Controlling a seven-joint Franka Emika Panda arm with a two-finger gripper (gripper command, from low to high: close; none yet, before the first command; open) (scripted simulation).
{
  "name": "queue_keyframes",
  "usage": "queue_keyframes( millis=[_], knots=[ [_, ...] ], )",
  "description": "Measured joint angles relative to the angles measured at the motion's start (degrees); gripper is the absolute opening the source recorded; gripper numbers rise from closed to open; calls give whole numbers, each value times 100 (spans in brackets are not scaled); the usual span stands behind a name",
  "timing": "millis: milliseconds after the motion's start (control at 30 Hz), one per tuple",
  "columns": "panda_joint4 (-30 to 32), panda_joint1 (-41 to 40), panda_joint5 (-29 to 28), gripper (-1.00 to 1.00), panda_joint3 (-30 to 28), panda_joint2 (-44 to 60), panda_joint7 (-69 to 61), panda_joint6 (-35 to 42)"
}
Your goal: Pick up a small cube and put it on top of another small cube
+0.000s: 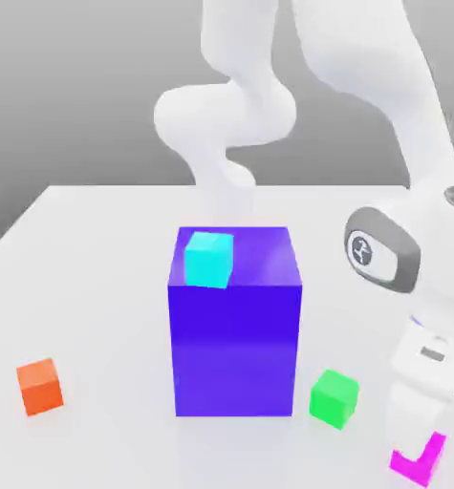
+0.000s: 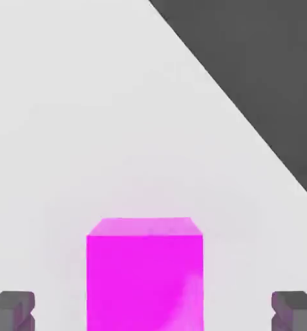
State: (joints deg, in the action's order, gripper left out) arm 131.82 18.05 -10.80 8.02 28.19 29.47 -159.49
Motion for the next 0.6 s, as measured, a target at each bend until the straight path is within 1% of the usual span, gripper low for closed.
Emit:
queue_keyframes(
  millis=[233, 367, 433, 600],
  knots=[
    [-7, 6, -16, -100, -6, 34, 11, -21],
    [149, -133, 245, -100, 186, -657, -184, 511],
    [424, -225, 321, -100, 237, -1063, -336, 643],
    [1399, -456, 595, -100, 278, -2103, -920, 688]
  ],
)
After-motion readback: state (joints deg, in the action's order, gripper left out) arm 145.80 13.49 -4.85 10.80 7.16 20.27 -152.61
